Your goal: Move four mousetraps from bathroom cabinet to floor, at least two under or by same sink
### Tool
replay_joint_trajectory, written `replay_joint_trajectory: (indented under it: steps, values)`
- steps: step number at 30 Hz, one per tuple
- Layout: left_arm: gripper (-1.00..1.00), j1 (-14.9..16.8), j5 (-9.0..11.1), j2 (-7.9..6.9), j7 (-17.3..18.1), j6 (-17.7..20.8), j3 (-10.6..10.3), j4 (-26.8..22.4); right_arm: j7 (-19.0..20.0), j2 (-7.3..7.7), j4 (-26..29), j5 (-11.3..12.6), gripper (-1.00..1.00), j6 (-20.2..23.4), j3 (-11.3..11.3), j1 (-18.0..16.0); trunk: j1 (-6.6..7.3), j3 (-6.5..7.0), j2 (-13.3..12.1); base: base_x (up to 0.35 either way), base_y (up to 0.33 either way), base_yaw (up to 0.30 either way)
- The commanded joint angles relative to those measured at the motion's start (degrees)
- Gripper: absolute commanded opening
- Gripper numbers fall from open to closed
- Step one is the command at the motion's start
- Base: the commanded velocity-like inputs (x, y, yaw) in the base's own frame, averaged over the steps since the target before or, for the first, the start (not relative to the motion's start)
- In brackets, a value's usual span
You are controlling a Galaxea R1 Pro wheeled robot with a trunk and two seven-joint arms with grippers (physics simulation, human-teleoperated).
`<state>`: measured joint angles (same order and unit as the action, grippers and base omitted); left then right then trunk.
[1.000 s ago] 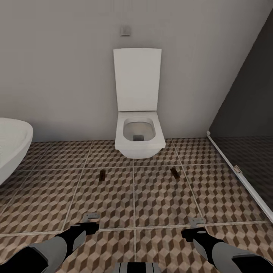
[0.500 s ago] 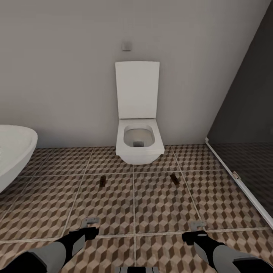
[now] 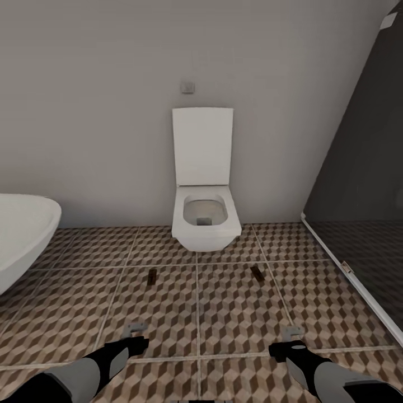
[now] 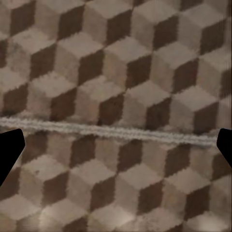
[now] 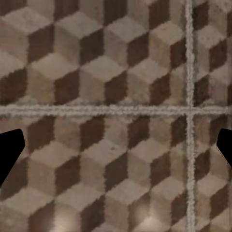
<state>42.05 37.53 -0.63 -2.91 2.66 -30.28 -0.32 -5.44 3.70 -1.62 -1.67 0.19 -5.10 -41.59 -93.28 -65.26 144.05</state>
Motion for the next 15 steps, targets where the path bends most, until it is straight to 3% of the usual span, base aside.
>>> replay_joint_trajectory:
  steps: [1,15]
  values:
    - [1.0,0.0,0.5,0.07,-0.2,0.2,-0.5,0.0,-0.2,-0.01,-0.1,-0.2,1.0,0.0,-0.4,-0.1,0.03,0.18,0.0,0.0,0.0,0.0]
    - [1.0,-0.6,0.7,0.7,-0.2,0.3,-0.4,0.0,-0.1,-0.01,-0.1,-0.2,1.0,0.1,-0.4,0.1,0.4,3.29,-0.2,0.0,0.0,0.0]
